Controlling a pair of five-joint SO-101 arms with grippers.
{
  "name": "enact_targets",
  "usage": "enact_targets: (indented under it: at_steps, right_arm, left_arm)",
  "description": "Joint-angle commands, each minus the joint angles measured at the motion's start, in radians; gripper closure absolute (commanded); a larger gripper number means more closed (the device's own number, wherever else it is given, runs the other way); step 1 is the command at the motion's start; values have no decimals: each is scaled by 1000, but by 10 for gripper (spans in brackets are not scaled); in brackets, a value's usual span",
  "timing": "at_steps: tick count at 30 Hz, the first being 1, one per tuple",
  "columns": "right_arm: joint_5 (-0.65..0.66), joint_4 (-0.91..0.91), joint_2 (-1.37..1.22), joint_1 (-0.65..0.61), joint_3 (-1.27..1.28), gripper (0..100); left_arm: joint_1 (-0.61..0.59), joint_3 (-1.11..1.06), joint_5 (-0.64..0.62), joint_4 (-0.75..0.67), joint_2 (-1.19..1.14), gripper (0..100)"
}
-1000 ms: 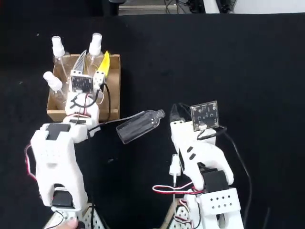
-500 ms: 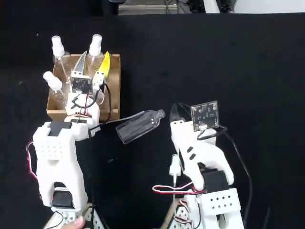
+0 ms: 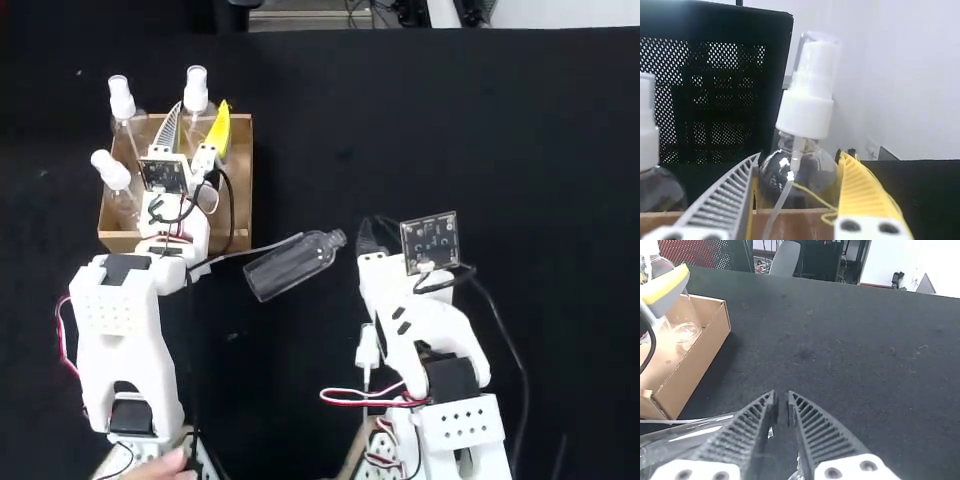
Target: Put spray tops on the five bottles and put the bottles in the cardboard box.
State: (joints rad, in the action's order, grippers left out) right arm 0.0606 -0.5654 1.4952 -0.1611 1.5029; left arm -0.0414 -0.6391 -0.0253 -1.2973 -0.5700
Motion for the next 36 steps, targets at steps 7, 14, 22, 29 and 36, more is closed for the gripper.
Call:
enact_targets:
  at_steps: [7, 14, 22, 29, 36]
  right_arm:
    - [0, 31, 25, -8, -8, 987]
    - [0, 31, 25, -6, -8, 987]
    - [0, 31, 25, -6, -8, 987]
    - [0, 31, 25, -6, -8, 987]
    - [2, 31, 25, -6, -8, 987]
  left_arm:
    - [-2, 93, -17, 115, 11, 970]
    - [-1, 91, -11, 121, 11, 970]
    - [-1, 84, -11, 123, 9, 970]
    - [-1, 82, -11, 123, 9, 970]
    - [-1, 93, -9, 123, -44, 804]
